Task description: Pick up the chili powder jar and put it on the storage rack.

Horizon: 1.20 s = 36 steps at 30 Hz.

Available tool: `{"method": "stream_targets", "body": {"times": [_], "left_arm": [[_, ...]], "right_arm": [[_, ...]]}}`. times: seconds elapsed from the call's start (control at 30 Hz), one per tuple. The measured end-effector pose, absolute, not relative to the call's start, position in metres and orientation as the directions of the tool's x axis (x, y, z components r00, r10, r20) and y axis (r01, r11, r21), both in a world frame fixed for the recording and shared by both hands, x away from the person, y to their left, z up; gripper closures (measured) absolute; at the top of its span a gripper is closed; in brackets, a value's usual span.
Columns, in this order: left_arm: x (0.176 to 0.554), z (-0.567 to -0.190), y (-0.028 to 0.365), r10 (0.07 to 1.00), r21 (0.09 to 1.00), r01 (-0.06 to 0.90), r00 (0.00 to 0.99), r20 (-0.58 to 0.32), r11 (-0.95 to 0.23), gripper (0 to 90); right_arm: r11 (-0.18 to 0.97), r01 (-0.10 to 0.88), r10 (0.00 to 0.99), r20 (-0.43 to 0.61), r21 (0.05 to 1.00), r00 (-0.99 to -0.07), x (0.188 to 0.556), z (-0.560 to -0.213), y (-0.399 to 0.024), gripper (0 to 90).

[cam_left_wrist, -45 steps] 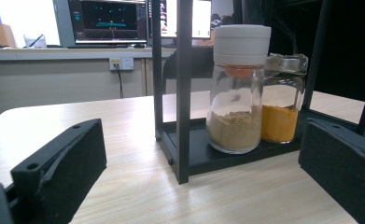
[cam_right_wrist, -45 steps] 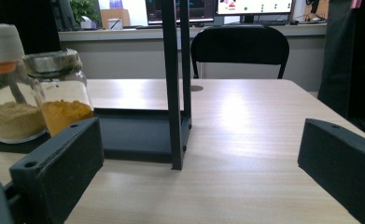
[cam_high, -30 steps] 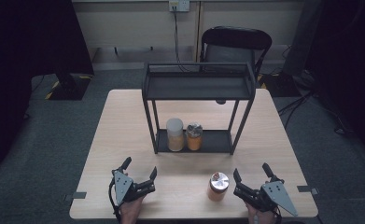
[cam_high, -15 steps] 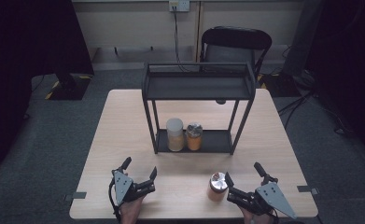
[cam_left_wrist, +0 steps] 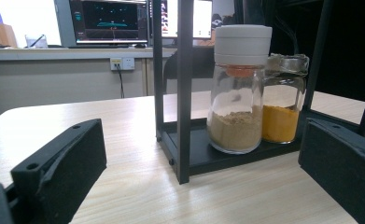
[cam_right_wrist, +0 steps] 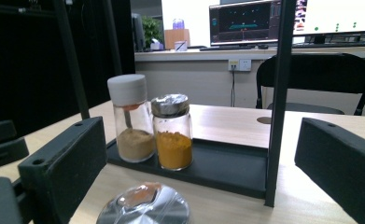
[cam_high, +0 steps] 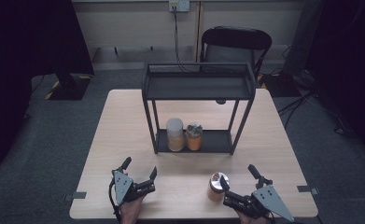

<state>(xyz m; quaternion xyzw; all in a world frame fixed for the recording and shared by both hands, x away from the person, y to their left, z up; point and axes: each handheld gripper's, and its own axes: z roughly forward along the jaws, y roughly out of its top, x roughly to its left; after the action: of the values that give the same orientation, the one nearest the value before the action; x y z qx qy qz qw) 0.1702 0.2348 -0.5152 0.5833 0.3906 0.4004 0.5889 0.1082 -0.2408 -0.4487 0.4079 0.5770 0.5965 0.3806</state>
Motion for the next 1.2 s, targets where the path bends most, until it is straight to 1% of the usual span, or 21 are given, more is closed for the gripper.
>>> {"method": "stream_targets", "body": {"times": [0.3,0.43,0.57,0.67,0.9,0.93,1.2], "left_arm": [[0.170,-0.515,0.235,0.927,1.000,-0.016,0.374,0.007,-0.001,0.3],[0.170,-0.515,0.235,0.927,1.000,-0.017,0.375,0.007,-0.001,0.3],[0.170,-0.515,0.235,0.927,1.000,-0.016,0.375,0.007,-0.001,0.3],[0.170,-0.515,0.235,0.927,1.000,-0.017,0.375,0.007,-0.001,0.3],[0.170,-0.515,0.235,0.927,1.000,-0.016,0.375,0.007,-0.001,0.3],[0.170,-0.515,0.235,0.927,1.000,-0.016,0.375,0.007,-0.001,0.3],[0.170,-0.515,0.235,0.927,1.000,-0.016,0.374,0.006,0.000,0.3]], "right_arm": [[0.000,0.026,0.903,0.011,1.000,-0.430,0.111,-0.452,-0.234,0.9],[0.013,0.023,0.893,-0.001,1.000,-0.449,0.112,-0.455,-0.233,5.7],[0.013,0.020,0.893,-0.003,1.000,-0.450,0.111,-0.459,-0.231,7.6],[0.011,0.029,0.889,0.004,1.000,-0.457,0.111,-0.462,-0.230,9.0],[0.020,0.050,0.880,0.006,0.999,-0.474,0.113,-0.469,-0.232,15.5],[0.016,0.055,0.876,0.013,0.998,-0.482,0.114,-0.469,-0.234,17.5],[0.022,0.087,0.874,0.023,0.996,-0.485,0.120,-0.478,-0.235,21.7]]}}
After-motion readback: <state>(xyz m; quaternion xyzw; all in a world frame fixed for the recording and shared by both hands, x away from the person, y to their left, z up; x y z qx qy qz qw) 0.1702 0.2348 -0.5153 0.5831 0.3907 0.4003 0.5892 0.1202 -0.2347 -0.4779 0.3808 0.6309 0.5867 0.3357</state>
